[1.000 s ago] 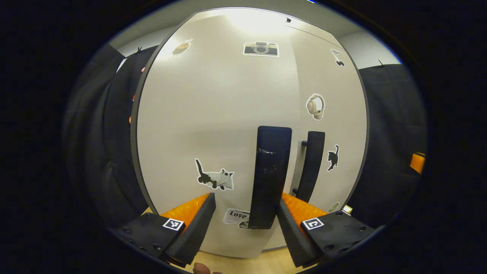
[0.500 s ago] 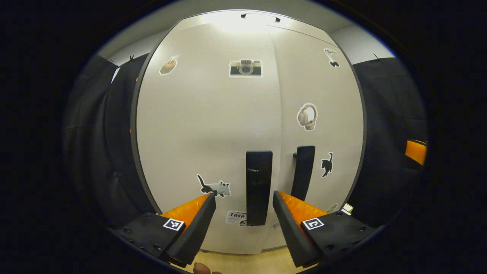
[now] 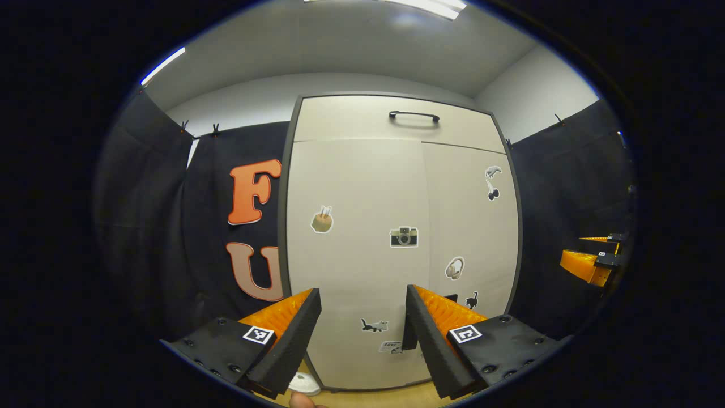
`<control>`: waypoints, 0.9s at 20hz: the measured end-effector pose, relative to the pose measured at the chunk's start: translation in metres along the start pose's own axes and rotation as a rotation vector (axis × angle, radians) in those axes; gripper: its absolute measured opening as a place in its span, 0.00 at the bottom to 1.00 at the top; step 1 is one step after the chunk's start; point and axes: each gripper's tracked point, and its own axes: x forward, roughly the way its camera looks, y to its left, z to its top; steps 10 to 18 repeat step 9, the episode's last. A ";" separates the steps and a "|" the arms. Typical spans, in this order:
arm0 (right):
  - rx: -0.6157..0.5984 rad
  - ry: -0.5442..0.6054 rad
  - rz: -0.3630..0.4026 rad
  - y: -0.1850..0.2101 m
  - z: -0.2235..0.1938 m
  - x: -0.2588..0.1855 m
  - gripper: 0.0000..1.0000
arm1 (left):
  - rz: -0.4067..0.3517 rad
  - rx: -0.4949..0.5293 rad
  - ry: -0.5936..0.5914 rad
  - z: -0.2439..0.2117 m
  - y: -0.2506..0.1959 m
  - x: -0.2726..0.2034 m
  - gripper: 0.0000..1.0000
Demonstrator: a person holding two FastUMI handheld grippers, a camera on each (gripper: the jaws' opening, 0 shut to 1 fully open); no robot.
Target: Grab one shoe with the right hand and put it into the shoe cabinet, grab the other shoe with the left hand and put it into the shoe cabinet; then close the right door with the right hand and the left door with the left hand.
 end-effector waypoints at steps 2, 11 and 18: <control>0.004 -0.017 0.012 0.008 0.013 -0.004 0.94 | 0.010 -0.007 -0.024 0.021 0.020 -0.024 0.96; -0.003 -0.072 0.033 0.033 0.043 -0.027 0.93 | 0.074 -0.038 -0.078 0.057 0.088 -0.077 0.96; -0.003 -0.072 0.033 0.033 0.043 -0.027 0.93 | 0.074 -0.038 -0.078 0.057 0.088 -0.077 0.96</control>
